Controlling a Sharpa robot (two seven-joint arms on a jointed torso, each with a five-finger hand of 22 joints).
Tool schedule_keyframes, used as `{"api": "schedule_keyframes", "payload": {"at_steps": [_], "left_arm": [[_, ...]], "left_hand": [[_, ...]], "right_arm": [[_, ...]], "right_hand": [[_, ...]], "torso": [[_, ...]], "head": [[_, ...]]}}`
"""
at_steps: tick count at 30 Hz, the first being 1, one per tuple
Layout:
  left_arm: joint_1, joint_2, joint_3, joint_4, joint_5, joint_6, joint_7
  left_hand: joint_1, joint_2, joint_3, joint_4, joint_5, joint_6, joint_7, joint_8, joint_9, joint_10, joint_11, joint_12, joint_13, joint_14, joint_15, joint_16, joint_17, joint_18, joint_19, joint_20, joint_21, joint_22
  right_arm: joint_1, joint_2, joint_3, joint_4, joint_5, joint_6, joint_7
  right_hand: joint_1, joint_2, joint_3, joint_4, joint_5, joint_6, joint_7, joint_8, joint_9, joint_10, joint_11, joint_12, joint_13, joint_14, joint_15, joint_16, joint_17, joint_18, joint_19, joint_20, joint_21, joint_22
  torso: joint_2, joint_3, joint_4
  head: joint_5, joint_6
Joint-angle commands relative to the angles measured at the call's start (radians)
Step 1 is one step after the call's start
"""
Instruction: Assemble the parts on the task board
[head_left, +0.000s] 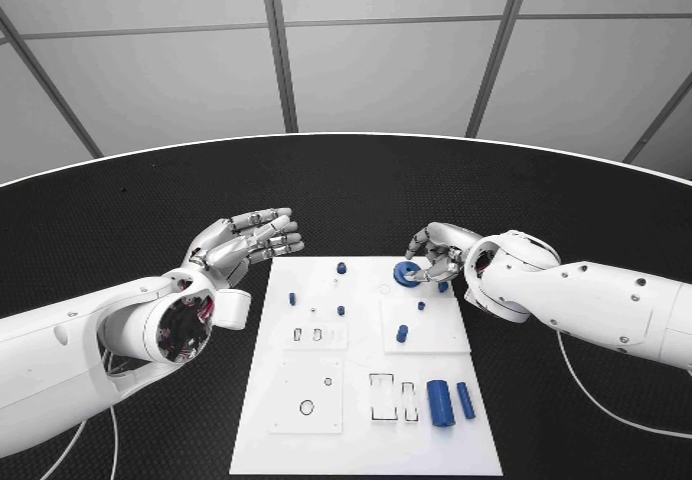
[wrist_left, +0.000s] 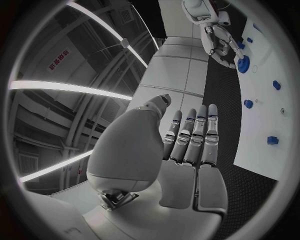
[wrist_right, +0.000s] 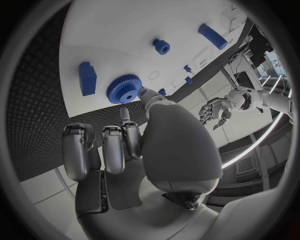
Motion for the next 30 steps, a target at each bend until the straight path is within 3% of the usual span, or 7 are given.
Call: {"api": "schedule_keyframes", "payload": {"at_steps": [1,10,30], "left_arm": [[0.000,-0.001,0.000,0.001,0.000,0.000,0.000],[0.000,-0.003,0.000,0.000,0.000,-0.001,-0.001],[0.000,-0.005,0.000,0.000,0.000,-0.001,-0.003]], "left_hand": [[0.006,-0.006,0.005,0.001,-0.006,0.001,0.078,-0.003,0.000,-0.005,-0.004,-0.004,0.000,-0.006,-0.003,-0.007,-0.001,0.013,0.010,0.000,-0.006,-0.001],[0.006,-0.006,0.005,0.001,-0.006,0.001,0.078,-0.003,0.000,-0.005,-0.004,-0.004,0.000,-0.006,-0.003,-0.007,-0.001,0.013,0.010,0.000,-0.006,-0.001],[0.005,-0.008,0.007,-0.001,-0.006,-0.001,0.078,-0.004,-0.001,-0.005,-0.004,-0.004,0.000,-0.006,-0.002,-0.008,-0.001,0.013,0.010,0.000,-0.007,-0.002]], "right_arm": [[0.000,0.001,-0.001,-0.002,-0.004,0.001,-0.001],[0.000,-0.002,-0.002,0.002,-0.008,0.012,-0.002],[-0.001,0.001,-0.007,-0.005,-0.008,0.034,-0.004]], "right_hand": [[0.010,0.002,-0.003,-0.004,0.003,-0.007,-0.002,0.005,-0.001,0.008,-0.002,0.007,0.141,0.090,0.005,0.005,0.191,-0.009,0.095,0.005,0.004,0.243],[0.014,0.002,-0.002,-0.005,0.004,-0.006,-0.002,0.006,-0.002,0.011,-0.002,0.013,0.146,0.090,0.006,0.006,0.193,-0.009,0.096,0.006,0.005,0.244],[0.019,0.006,0.005,-0.007,0.008,0.004,-0.002,0.013,-0.001,0.021,-0.002,0.028,0.159,0.091,0.006,0.008,0.197,-0.010,0.097,0.007,0.008,0.247]], "torso": [[0.001,0.0012,0.0003],[-0.001,0.0009,-0.0020],[0.000,-0.0014,0.0005]], "head": [[0.001,-0.002],[0.005,-0.007],[0.003,-0.009]]}}
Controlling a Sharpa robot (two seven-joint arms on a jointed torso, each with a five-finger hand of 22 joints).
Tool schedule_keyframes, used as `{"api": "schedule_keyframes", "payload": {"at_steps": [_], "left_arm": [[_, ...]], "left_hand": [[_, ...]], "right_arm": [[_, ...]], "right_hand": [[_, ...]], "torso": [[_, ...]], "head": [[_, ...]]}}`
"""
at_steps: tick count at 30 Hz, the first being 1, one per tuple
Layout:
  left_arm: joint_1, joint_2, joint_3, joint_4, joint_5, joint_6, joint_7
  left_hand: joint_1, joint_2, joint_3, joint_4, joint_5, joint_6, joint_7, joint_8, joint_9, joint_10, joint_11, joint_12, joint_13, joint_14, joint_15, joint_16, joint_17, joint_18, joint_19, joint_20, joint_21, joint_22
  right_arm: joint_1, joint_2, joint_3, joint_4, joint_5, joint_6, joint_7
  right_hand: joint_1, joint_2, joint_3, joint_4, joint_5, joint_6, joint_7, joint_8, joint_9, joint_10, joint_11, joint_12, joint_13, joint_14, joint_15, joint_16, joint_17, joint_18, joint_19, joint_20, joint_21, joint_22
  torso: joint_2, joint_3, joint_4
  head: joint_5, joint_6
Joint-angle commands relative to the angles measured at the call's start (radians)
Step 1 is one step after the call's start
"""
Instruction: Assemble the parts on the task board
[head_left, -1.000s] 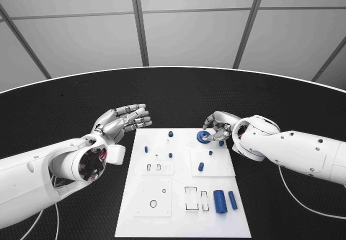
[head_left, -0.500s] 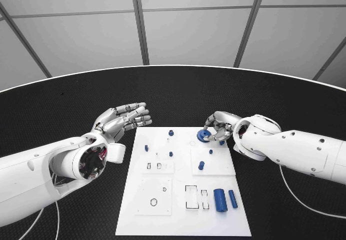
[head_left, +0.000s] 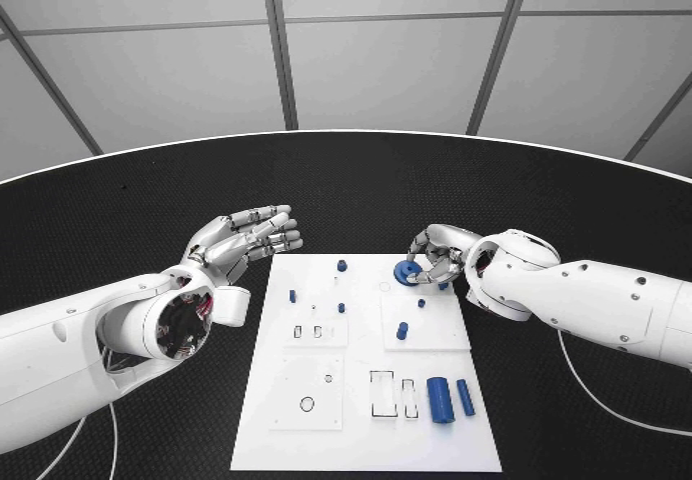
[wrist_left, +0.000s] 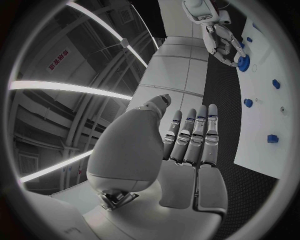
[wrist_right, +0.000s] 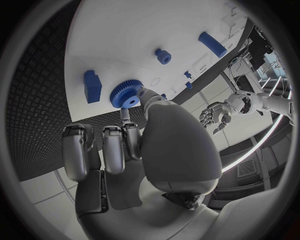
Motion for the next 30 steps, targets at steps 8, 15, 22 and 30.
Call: {"api": "schedule_keyframes", "payload": {"at_steps": [8,15,22,30], "left_arm": [[0.000,-0.003,0.000,0.002,0.000,0.000,-0.001],[0.000,-0.004,0.000,0.003,0.000,0.000,-0.001],[0.000,-0.003,0.000,0.002,0.000,0.000,-0.001],[0.000,0.002,0.000,-0.003,0.000,0.001,-0.002]], "left_hand": [[0.005,-0.008,0.007,-0.001,-0.006,-0.001,0.078,-0.004,-0.001,-0.005,-0.004,-0.004,0.000,-0.006,-0.003,-0.001,-0.001,0.013,0.010,0.000,-0.007,-0.001],[0.004,-0.008,0.010,-0.002,-0.007,-0.004,0.079,-0.006,-0.002,-0.006,-0.003,-0.004,-0.001,-0.006,-0.002,-0.003,-0.001,0.013,0.010,0.000,-0.007,-0.002],[0.004,-0.008,0.010,-0.002,-0.007,-0.004,0.079,-0.006,-0.002,-0.006,-0.003,-0.004,-0.001,-0.006,-0.002,-0.003,-0.001,0.013,0.010,0.000,-0.007,-0.002],[0.004,-0.008,0.010,-0.002,-0.007,-0.004,0.079,-0.006,-0.002,-0.006,-0.003,-0.004,-0.001,-0.006,-0.002,-0.003,-0.001,0.013,0.010,0.000,-0.007,-0.002]], "right_arm": [[-0.001,0.007,-0.002,-0.006,-0.028,-0.006,-0.001],[-0.003,0.008,-0.003,-0.001,-0.055,-0.026,0.003],[-0.003,0.003,-0.003,0.012,-0.061,-0.061,0.012],[-0.003,-0.003,-0.003,0.048,-0.062,-0.097,0.022]], "right_hand": [[0.020,0.006,0.023,-0.011,0.021,0.024,-0.004,0.016,-0.003,0.022,0.001,0.014,0.166,0.091,0.005,0.004,0.200,-0.011,0.097,0.005,0.006,0.250],[0.025,0.013,0.052,-0.016,0.036,0.062,-0.011,0.027,-0.006,0.034,-0.005,0.028,0.178,0.091,-0.001,0.005,0.201,-0.011,0.098,0.002,0.008,0.252],[0.031,0.021,0.108,-0.033,0.083,0.120,-0.028,0.037,-0.013,0.048,-0.021,0.045,0.193,0.092,-0.014,0.006,0.203,-0.012,0.099,-0.011,0.010,0.254],[0.014,0.018,0.146,-0.048,0.121,0.150,-0.039,0.036,-0.017,0.058,-0.031,0.054,0.202,0.092,-0.023,0.007,0.205,-0.012,0.100,-0.020,0.010,0.255]], "torso": [[0.002,0.0010,0.0002],[0.001,0.0020,0.0003],[-0.001,0.0021,-0.0016],[-0.002,0.0013,-0.0022]], "head": [[0.002,-0.003],[0.002,-0.005],[0.004,-0.006],[0.001,0.000]]}}
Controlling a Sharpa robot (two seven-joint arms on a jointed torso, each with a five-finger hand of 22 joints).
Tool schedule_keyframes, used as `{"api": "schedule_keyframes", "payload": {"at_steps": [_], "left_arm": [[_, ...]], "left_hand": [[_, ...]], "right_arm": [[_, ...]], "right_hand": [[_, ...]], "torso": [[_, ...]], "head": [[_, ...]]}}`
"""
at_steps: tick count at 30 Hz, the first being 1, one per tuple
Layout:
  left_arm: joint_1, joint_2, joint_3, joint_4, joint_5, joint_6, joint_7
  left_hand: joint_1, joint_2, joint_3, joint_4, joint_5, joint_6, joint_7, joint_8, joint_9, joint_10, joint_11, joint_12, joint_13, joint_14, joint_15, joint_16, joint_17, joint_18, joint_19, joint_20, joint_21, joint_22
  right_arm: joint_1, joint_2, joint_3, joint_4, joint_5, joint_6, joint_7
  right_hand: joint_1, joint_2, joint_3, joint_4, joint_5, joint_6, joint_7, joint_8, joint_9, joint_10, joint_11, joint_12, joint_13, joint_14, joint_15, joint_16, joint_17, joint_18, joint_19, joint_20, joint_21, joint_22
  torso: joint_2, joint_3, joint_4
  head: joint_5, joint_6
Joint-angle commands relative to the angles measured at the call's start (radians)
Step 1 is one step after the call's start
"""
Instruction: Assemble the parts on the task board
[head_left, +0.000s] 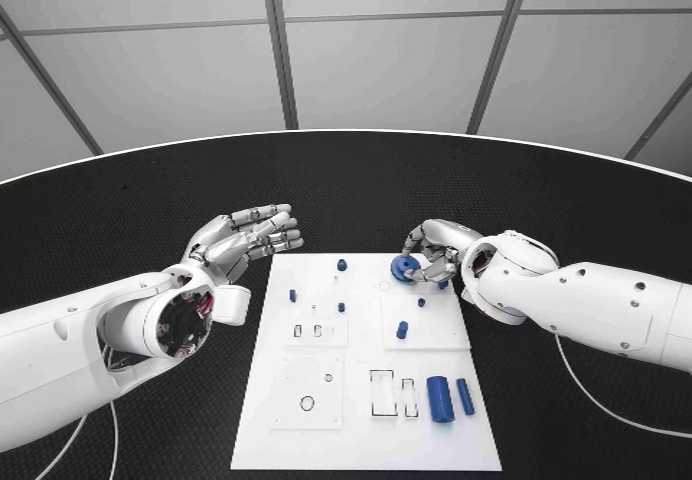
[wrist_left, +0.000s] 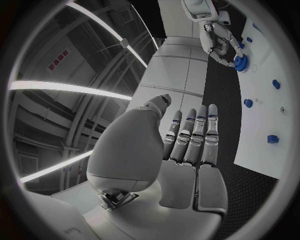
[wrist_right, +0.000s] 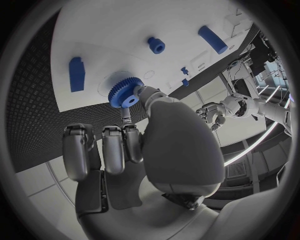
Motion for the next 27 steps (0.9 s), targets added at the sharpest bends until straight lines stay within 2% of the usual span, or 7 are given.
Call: {"api": "schedule_keyframes", "payload": {"at_steps": [1,7,13,18,22,24,27], "left_arm": [[0.000,0.002,0.000,-0.002,0.000,0.000,0.000],[0.000,0.006,0.000,-0.009,0.000,0.001,-0.001],[0.000,0.011,0.000,-0.015,0.000,0.002,-0.001],[0.000,0.015,0.000,-0.017,0.000,0.002,-0.001],[0.000,0.016,0.000,-0.017,0.000,0.002,-0.001],[0.000,0.016,0.000,-0.017,0.000,0.001,-0.001],[0.000,0.016,0.000,-0.017,0.000,0.001,-0.001]], "left_hand": [[0.004,-0.008,0.006,0.002,-0.007,-0.004,0.079,-0.006,-0.001,-0.006,-0.003,-0.004,-0.001,-0.006,-0.002,-0.003,-0.001,0.013,0.010,0.000,-0.004,-0.001],[0.004,-0.008,0.008,0.001,-0.007,-0.006,0.080,-0.008,-0.002,-0.008,-0.003,-0.005,-0.001,-0.006,-0.002,-0.003,-0.002,0.013,0.011,0.000,-0.004,-0.002],[0.004,-0.008,0.008,0.001,-0.007,-0.006,0.080,-0.008,-0.002,-0.008,-0.003,-0.005,-0.001,-0.006,-0.002,-0.003,-0.002,0.013,0.011,0.000,-0.004,-0.002],[0.004,-0.008,0.008,0.001,-0.007,-0.006,0.080,-0.008,-0.002,-0.008,-0.003,-0.005,-0.001,-0.006,-0.002,-0.003,-0.002,0.013,0.011,0.000,-0.004,-0.002],[0.004,-0.008,0.008,0.001,-0.007,-0.006,0.080,-0.008,-0.002,-0.008,-0.003,-0.005,-0.001,-0.006,-0.002,-0.003,-0.002,0.013,0.011,0.000,-0.004,-0.002],[0.004,-0.008,0.008,0.001,-0.007,-0.006,0.080,-0.008,-0.002,-0.008,-0.003,-0.005,-0.001,-0.006,-0.002,-0.003,-0.002,0.013,0.011,0.000,-0.004,-0.002],[0.003,-0.009,0.010,0.000,-0.007,-0.003,0.080,-0.007,-0.001,-0.008,-0.003,-0.005,-0.001,-0.006,-0.002,-0.004,-0.002,0.013,0.011,0.000,-0.004,-0.002]], "right_arm": [[0.000,-0.002,0.000,0.016,0.000,-0.012,0.002],[0.000,0.008,0.001,0.052,-0.038,-0.038,0.006],[0.000,0.058,0.003,0.068,-0.136,-0.062,0.009],[0.000,0.123,0.003,0.047,-0.196,-0.066,0.004],[0.000,0.161,0.003,0.022,-0.210,-0.061,0.002],[0.000,0.178,0.003,0.010,-0.214,-0.056,0.002],[0.000,0.200,0.003,-0.005,-0.217,-0.044,0.002]], "right_hand": [[-0.015,0.010,0.015,-0.004,0.015,0.039,-0.018,0.003,0.000,0.050,-0.008,0.007,0.202,0.092,-0.009,0.007,0.205,-0.012,0.101,-0.008,0.007,0.255],[-0.021,0.007,0.025,-0.010,0.029,0.041,-0.019,-0.001,-0.001,0.050,-0.009,0.007,0.203,0.093,-0.010,0.008,0.207,-0.013,0.101,-0.009,0.007,0.255],[-0.025,0.003,0.035,-0.018,0.039,0.042,-0.019,-0.005,-0.003,0.052,-0.009,0.009,0.205,0.093,-0.010,0.008,0.208,-0.013,0.101,-0.010,0.007,0.256],[-0.025,0.003,0.036,-0.019,0.039,0.043,-0.019,-0.006,-0.003,0.052,-0.010,0.009,0.205,0.093,-0.010,0.009,0.210,-0.013,0.101,-0.010,0.007,0.256],[-0.025,0.003,0.036,-0.019,0.039,0.043,-0.019,-0.006,-0.003,0.052,-0.010,0.009,0.205,0.093,-0.010,0.009,0.210,-0.013,0.101,-0.010,0.007,0.256],[-0.025,0.003,0.037,-0.020,0.039,0.043,-0.019,-0.006,-0.003,0.052,-0.010,0.009,0.205,0.093,-0.010,0.009,0.210,-0.013,0.101,-0.010,0.007,0.256],[-0.026,0.004,0.038,-0.020,0.039,0.044,-0.019,-0.006,-0.003,0.052,-0.010,0.009,0.205,0.093,-0.010,0.009,0.211,-0.013,0.101,-0.010,0.007,0.256]], "torso": [[-0.001,-0.0013,-0.0008],[0.000,-0.0018,0.0004],[0.001,-0.0034,0.0032],[0.002,-0.0049,0.0073],[0.004,-0.0096,0.0116],[0.004,-0.0086,0.0103],[0.005,-0.0108,0.0122]], "head": [[-0.001,0.003],[-0.001,0.006],[-0.001,0.010],[0.001,0.010],[-0.001,0.011],[0.001,0.010],[0.001,0.010]]}}
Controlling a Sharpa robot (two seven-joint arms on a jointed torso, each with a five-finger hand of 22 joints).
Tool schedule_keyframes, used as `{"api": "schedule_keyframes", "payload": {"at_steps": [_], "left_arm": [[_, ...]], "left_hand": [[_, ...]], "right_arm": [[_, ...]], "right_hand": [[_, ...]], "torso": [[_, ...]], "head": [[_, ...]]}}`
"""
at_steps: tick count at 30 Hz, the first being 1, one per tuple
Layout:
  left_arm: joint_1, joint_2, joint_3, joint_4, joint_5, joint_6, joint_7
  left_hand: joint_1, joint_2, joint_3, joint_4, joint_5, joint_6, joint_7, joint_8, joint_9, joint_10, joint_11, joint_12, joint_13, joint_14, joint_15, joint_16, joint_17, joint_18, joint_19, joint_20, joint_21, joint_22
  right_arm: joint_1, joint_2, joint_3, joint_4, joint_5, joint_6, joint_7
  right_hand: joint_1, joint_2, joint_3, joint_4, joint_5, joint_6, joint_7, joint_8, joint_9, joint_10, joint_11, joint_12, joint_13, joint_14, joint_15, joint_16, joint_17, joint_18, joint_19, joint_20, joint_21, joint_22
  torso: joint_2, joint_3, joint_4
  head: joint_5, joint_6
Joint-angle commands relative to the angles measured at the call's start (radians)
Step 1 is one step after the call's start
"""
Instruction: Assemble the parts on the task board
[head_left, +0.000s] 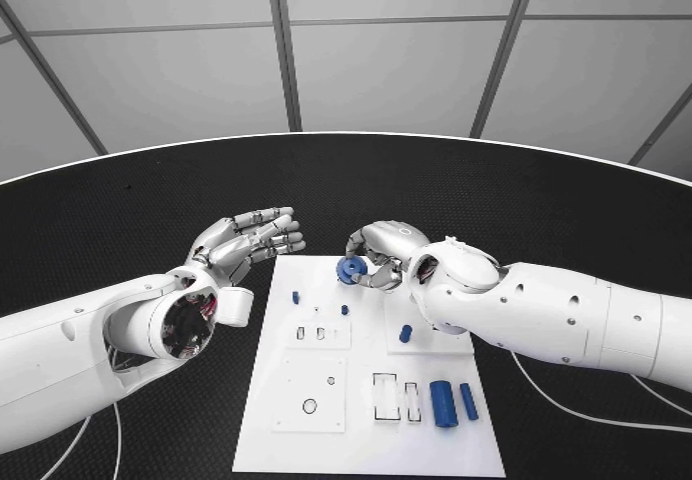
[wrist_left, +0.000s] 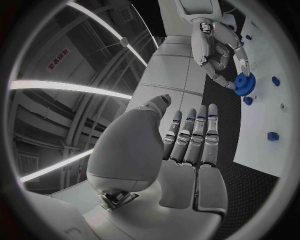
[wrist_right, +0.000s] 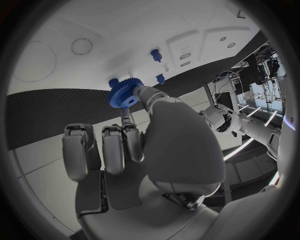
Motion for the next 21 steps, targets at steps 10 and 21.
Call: {"api": "schedule_keyframes", "payload": {"at_steps": [10,21], "left_arm": [[0.000,-0.002,0.000,0.004,0.000,-0.002,0.000],[0.000,-0.004,0.000,0.007,0.000,-0.002,0.000]], "left_hand": [[0.003,-0.009,0.004,0.000,-0.003,-0.003,0.080,-0.003,0.000,-0.008,-0.003,-0.005,-0.001,-0.006,-0.002,-0.004,-0.002,0.013,0.005,0.001,-0.004,-0.001],[0.002,-0.009,0.006,-0.001,-0.004,-0.003,0.079,-0.004,-0.001,-0.008,-0.003,-0.005,-0.001,-0.005,-0.002,-0.005,-0.002,0.013,0.005,0.001,-0.005,-0.002]], "right_arm": [[0.000,0.058,-0.001,-0.040,-0.004,0.046,-0.006],[0.000,0.070,-0.007,-0.055,-0.004,0.081,-0.014]], "right_hand": [[-0.013,0.000,0.013,-0.009,-0.011,0.044,-0.018,0.000,0.001,0.050,-0.008,0.004,0.204,0.097,-0.007,0.003,0.212,-0.013,0.099,-0.008,0.003,0.255],[-0.015,-0.001,0.015,-0.010,-0.015,0.044,-0.017,-0.001,0.001,0.049,-0.007,0.003,0.203,0.097,-0.006,0.003,0.212,-0.012,0.099,-0.008,0.003,0.255]], "torso": [[0.002,-0.0012,0.0034],[0.002,0.0003,0.0020]], "head": [[0.006,-0.005],[0.007,-0.010]]}}
